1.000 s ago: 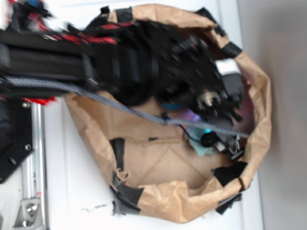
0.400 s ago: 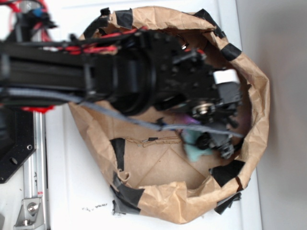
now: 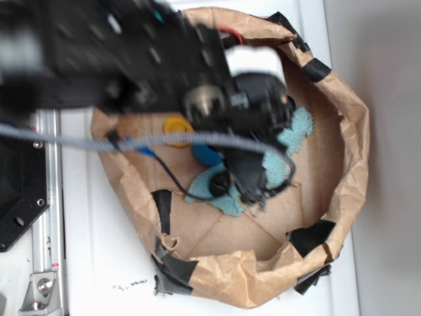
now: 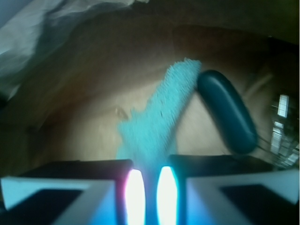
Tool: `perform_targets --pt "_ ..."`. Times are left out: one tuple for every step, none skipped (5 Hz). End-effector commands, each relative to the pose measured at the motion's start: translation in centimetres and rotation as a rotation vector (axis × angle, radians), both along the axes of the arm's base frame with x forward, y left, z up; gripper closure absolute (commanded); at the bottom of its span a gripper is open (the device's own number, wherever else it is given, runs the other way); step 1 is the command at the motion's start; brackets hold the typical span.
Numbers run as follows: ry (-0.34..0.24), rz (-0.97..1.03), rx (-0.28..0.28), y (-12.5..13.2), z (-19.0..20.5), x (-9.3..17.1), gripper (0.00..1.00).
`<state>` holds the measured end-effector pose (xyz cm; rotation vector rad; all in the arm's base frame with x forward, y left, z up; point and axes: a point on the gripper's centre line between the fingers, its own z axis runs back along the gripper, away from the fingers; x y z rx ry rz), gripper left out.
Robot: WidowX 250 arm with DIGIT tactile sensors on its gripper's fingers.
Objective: Grab the blue cloth.
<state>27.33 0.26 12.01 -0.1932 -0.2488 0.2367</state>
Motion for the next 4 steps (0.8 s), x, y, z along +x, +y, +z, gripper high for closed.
perform_targets --pt "0.097 -0.111 0.065 0.8 5.6 1.3 1.00" --pt "0.143 -0.126 0.087 0.3 2.5 2.3 0.00" --pt "0.186 -0.130 0.132 -0.4 -2.7 2.5 0.00" --pt "0.166 -0.111 0.181 -0.3 -5.5 2.6 0.00"
